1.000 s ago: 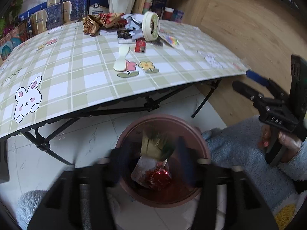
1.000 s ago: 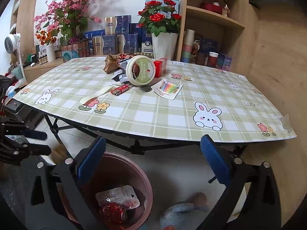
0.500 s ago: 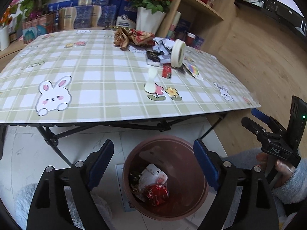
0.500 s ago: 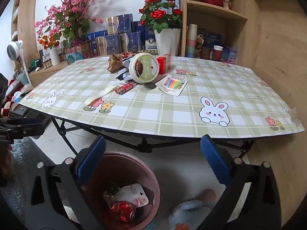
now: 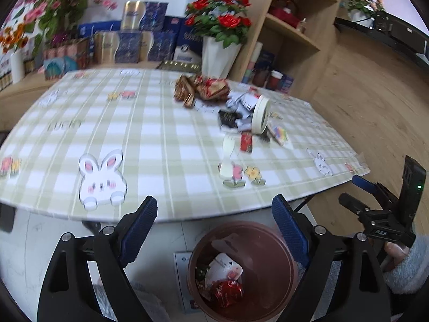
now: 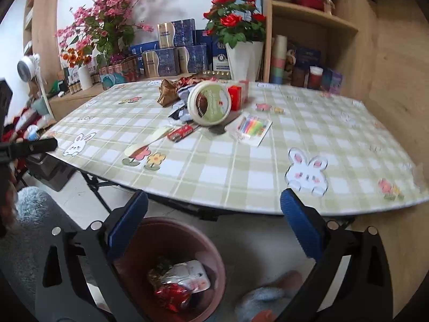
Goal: Collect trash
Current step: 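Move both tools back up toward the remaining trash on the table, then grasp the white yogurt cup with the right tool while the left tool grasps the brown wrapper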
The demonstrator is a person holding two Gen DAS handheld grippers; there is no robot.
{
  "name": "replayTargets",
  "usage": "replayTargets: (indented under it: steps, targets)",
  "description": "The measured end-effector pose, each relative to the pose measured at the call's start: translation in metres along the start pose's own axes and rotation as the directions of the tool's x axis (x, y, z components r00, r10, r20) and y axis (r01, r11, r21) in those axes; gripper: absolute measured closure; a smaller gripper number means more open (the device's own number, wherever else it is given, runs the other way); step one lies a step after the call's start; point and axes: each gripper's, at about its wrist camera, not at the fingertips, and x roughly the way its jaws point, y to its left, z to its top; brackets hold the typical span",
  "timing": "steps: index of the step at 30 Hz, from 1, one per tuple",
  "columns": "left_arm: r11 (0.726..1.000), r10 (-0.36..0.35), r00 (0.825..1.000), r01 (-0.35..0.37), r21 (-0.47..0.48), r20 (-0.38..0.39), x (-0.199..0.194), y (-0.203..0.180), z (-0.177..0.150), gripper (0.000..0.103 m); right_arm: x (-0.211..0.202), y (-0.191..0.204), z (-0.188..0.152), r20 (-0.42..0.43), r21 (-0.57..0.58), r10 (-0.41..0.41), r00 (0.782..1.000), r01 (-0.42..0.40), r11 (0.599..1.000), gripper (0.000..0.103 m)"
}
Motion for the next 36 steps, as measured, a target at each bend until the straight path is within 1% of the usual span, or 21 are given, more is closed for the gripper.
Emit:
replayTargets:
  steps: [5, 7, 10, 15, 18, 22, 24, 28, 32, 34, 36]
  targets:
    - [1.000, 0.002, 1.000, -0.002, 0.025, 0.011, 0.003, 0.007, 0.021, 0.018, 0.011, -0.003, 0.026, 0.025, -0.064, -0.018, 1.000, 0.019, 0.998, 0.006]
    - [1.000, 0.007, 1.000, -0.007, 0.028, 0.007, 0.006, 0.011, 0.028, 0.018, 0.018, -0.003, 0.039, 0.031, -0.088, -0.002, 1.000, 0.005, 0.996, 0.006]
    - [0.999, 0.014, 1.000, -0.014, 0.036, 0.006, 0.013, 0.018, 0.038, 0.018, 0.035, -0.002, 0.063, 0.039, -0.157, 0.020, 0.999, -0.013, 0.987, 0.006]
    - [1.000, 0.022, 1.000, -0.022, 0.021, 0.011, 0.024, 0.033, 0.053, 0.018, 0.083, 0.002, 0.107, 0.013, -0.278, 0.096, 0.995, -0.089, 0.956, 0.006]
    - [0.999, 0.032, 0.999, -0.032, -0.003, 0.013, 0.032, 0.041, 0.060, 0.018, 0.116, 0.004, 0.128, -0.013, -0.312, 0.147, 0.989, -0.144, 0.939, 0.006]
    - [0.999, 0.045, 0.999, -0.045, -0.026, 0.010, 0.043, 0.050, 0.065, 0.018, 0.149, 0.001, 0.146, -0.035, -0.289, 0.182, 0.983, -0.185, 0.939, 0.006]
    - [0.998, 0.051, 0.999, -0.051, -0.026, 0.001, 0.050, 0.053, 0.067, 0.018, 0.166, -0.004, 0.151, -0.061, -0.266, 0.206, 0.977, -0.215, 0.940, 0.006]
    - [0.999, 0.046, 0.999, -0.046, -0.026, -0.011, 0.061, 0.056, 0.070, 0.018, 0.188, -0.011, 0.153, -0.092, -0.208, 0.247, 0.965, -0.261, 0.943, 0.006]
    - [0.999, 0.040, 0.999, -0.040, -0.031, -0.020, 0.073, 0.058, 0.074, 0.018, 0.204, -0.011, 0.151, -0.124, -0.176, 0.259, 0.958, -0.278, 0.944, 0.006]
    - [0.999, 0.035, 0.999, -0.035, -0.035, -0.023, 0.077, 0.059, 0.075, 0.018, 0.213, -0.011, 0.149, -0.156, -0.164, 0.256, 0.954, -0.281, 0.946, 0.006]
    - [0.999, 0.029, 0.999, -0.030, -0.037, -0.023, 0.081, 0.060, 0.077, 0.018, 0.222, -0.014, 0.147, -0.208, -0.135, 0.247, 0.946, -0.278, 0.951, 0.006]
